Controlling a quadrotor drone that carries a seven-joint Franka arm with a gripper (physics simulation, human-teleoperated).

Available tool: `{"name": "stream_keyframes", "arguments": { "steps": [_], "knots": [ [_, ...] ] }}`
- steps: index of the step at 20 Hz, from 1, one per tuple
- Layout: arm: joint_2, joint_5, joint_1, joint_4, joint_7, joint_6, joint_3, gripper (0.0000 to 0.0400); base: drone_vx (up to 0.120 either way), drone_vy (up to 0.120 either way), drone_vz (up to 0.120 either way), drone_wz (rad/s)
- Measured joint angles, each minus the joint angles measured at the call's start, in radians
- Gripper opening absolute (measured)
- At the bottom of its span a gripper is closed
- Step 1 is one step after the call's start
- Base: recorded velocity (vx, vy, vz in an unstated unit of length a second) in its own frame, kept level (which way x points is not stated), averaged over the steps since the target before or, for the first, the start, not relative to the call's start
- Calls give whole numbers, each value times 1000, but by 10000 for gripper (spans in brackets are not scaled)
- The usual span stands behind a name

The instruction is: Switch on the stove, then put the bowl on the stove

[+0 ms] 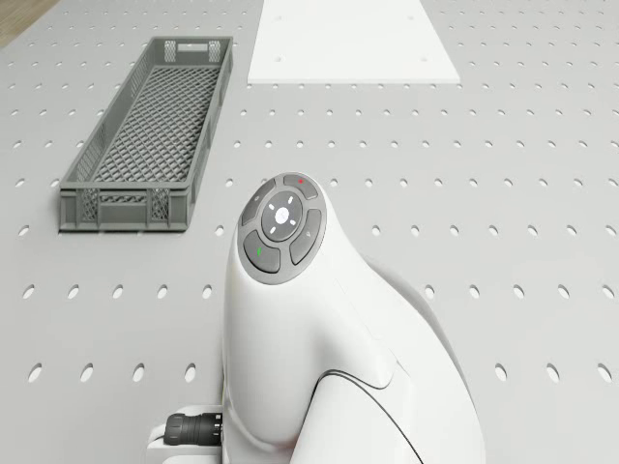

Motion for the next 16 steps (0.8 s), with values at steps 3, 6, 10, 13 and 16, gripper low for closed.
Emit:
{"name": "stream_keyframes", "arguments": {
  "steps": [3,6,10,13,16],
  "knots": [
    [-2,1,-1,0,0,2,0,100,-120,0,0,0],
    [-4,2,-1,0,1,3,1,100,-120,0,0,0],
    [-6,3,-2,0,1,5,1,100,-120,0,0,0],
    [-8,3,-2,0,2,7,1,100,-120,0,0,0],
    [-9,4,-3,0,2,8,1,100,-120,0,0,0]
  ]
}}
